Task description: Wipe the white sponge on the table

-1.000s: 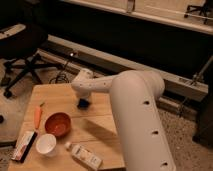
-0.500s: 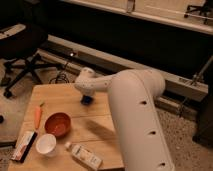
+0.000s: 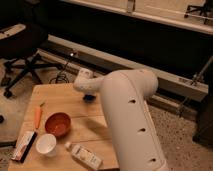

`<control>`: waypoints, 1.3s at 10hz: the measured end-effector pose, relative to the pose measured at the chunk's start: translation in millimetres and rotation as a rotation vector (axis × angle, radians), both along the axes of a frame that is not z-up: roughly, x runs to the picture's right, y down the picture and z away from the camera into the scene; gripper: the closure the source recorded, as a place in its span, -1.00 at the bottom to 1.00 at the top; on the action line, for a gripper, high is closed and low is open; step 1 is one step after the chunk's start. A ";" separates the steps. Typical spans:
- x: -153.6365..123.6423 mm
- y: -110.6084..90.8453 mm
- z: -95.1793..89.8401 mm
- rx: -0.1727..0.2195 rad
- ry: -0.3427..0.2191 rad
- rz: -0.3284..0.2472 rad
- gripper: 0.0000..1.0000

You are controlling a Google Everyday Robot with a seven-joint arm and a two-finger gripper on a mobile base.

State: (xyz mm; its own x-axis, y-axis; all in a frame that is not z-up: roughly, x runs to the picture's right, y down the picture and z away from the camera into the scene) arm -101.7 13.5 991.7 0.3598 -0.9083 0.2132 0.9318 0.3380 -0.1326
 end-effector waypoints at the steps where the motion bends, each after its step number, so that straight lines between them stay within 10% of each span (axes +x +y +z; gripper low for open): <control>1: 8.6 -6.9 4.0 0.010 0.023 0.019 -0.02; 13: 160.9 -13.7 4.9 0.046 0.261 0.193 -0.02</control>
